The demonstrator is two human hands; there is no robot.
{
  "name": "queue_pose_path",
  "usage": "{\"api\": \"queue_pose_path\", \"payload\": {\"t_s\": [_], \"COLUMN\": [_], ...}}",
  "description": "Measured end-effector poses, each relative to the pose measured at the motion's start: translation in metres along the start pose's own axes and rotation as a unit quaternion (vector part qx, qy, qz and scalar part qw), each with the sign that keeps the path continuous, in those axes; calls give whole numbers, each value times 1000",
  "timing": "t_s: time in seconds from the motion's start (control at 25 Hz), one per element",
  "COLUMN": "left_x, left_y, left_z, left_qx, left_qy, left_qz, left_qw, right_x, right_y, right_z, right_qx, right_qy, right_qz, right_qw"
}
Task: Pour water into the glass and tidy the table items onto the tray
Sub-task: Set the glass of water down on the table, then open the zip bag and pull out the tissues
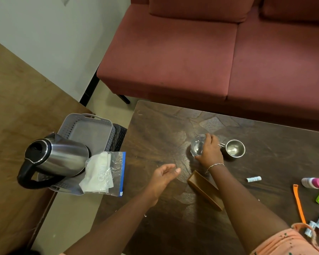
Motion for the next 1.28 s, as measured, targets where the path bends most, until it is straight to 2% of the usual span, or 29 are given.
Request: {"api": "queue_pose_path", "payload": {"t_s": [0.12,0.36,0.72,0.84,1.04,1.28], "left_x": [-4,-21,-92,-123,-178,-216], "left_y": [-6,-23,-55,-63,-80,-92], "left_z": [-5,-29,-58,-67,-86,-109], "left_qx": [2,11,20,15,-5,-14], "left_qy": [-3,70,120,118,73,100], "left_qz": [5,34,80,102,139,139], "left_qw": [1000,997,989,988,988,985], "right_x": [-2,14,56,70,98,151], "right_y": [-8,-55,-114,-119,-111,-71], "right_z": [-5,-13,-59,-84,-134,-186], "right_qx": [2,-5,6,-6,-31,-11], "right_qy": [-53,-125,-109,-91,1,122], "right_qz": [-10,52,53,24,-21,-158], "right_qw": [999,991,993,996,999,980]}}
Point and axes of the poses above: each hand's wrist, its own y-axis towards the middle knuckle, its own x-axis out of the palm, z = x × y, the point moved 2 cm from there along y, towards the middle knuckle, and after that the axes turned 13 degrees about -z, right-handed, at the moved point
